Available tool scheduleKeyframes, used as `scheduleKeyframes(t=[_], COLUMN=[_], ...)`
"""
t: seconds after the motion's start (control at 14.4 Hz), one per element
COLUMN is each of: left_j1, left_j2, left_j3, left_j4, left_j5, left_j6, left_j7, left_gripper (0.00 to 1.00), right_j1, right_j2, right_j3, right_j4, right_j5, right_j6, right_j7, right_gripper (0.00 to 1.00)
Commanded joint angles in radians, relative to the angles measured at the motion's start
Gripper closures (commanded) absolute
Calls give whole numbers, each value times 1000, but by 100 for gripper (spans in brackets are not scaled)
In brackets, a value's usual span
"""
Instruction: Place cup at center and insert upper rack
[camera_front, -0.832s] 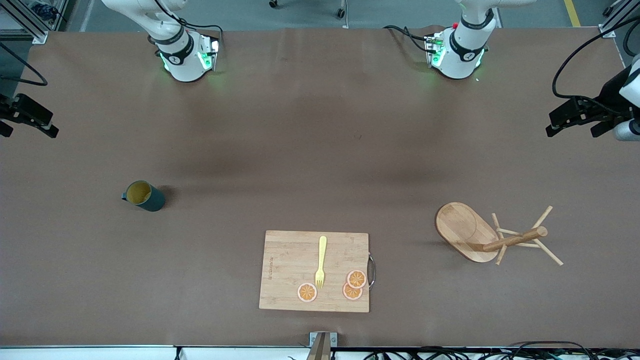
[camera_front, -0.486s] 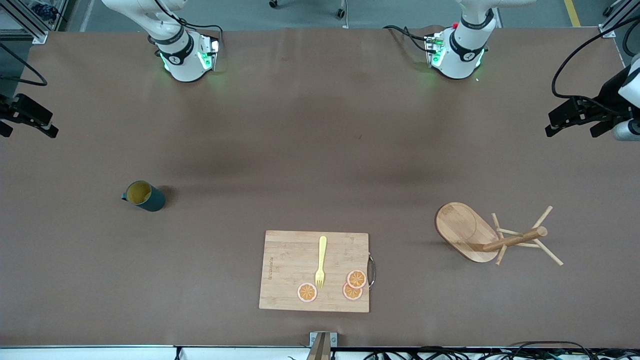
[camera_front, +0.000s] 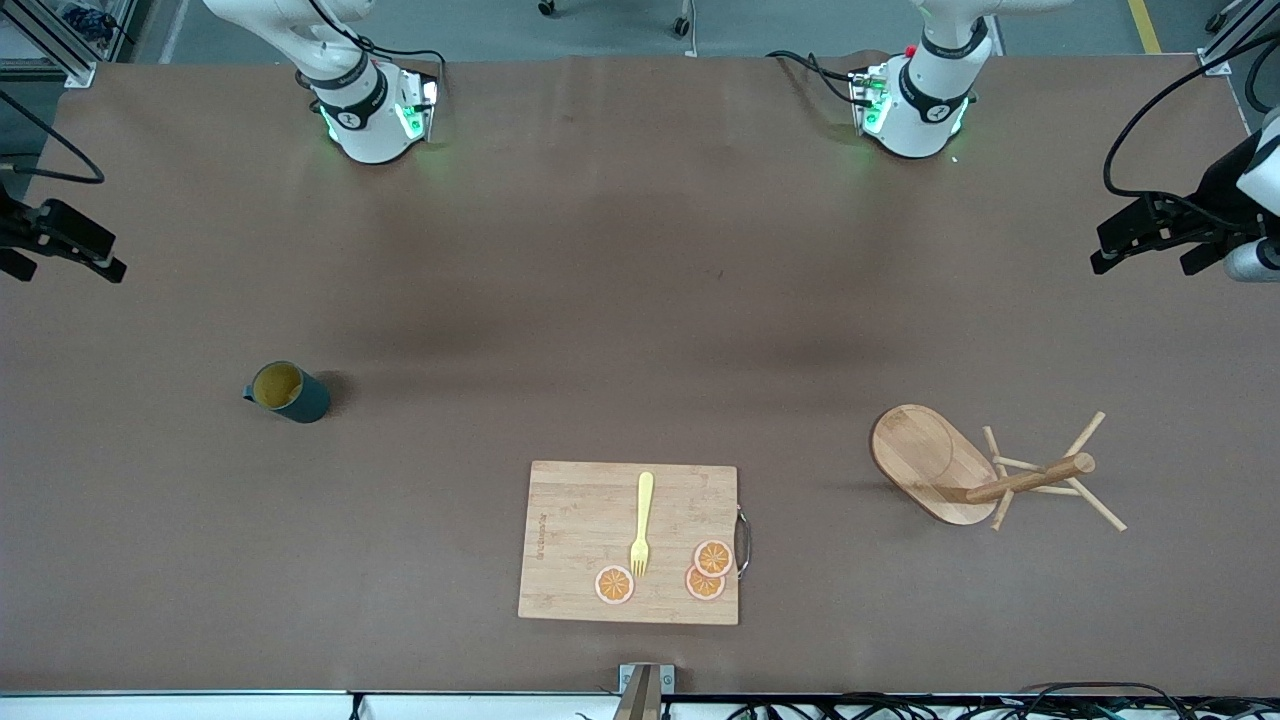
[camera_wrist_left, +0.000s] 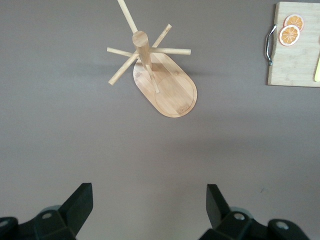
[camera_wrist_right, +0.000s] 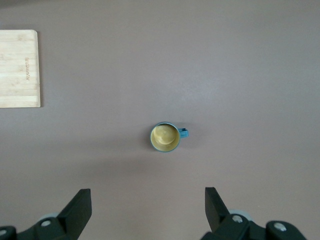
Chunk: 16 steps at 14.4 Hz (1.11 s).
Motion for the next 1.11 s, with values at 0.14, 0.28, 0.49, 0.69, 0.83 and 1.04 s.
scheduleKeyframes(t=[0.14,0.28,0.49,0.69,0.83,1.04], left_j1=[6,8,6,6,6,6], left_j2=[-5,-3,0,6,6,6], left_j3=[-3,-3,-3,-1,-1,-1], left_j4=[7,8,10,10,10,8], left_j5=[6,5,2,-6,-6,-4], left_j6=[13,16,16,26,29,27], left_j7=[-2,-4,-8,-10,-10,-8], left_gripper=[0,0,0,0,0,0], right_j1=[-1,-1,-13,11,11,13], right_j2=[60,140,253,356,431,521], right_j3=[2,3,3,3,5,5], right_j4=[7,10,13,10,5,-29], right_j5=[-9,-9,1,1,16,45], right_j6=[6,12,35,131,173,269], right_j7=[3,2,-9,-8,-7,-9], right_gripper=[0,0,0,0,0,0])
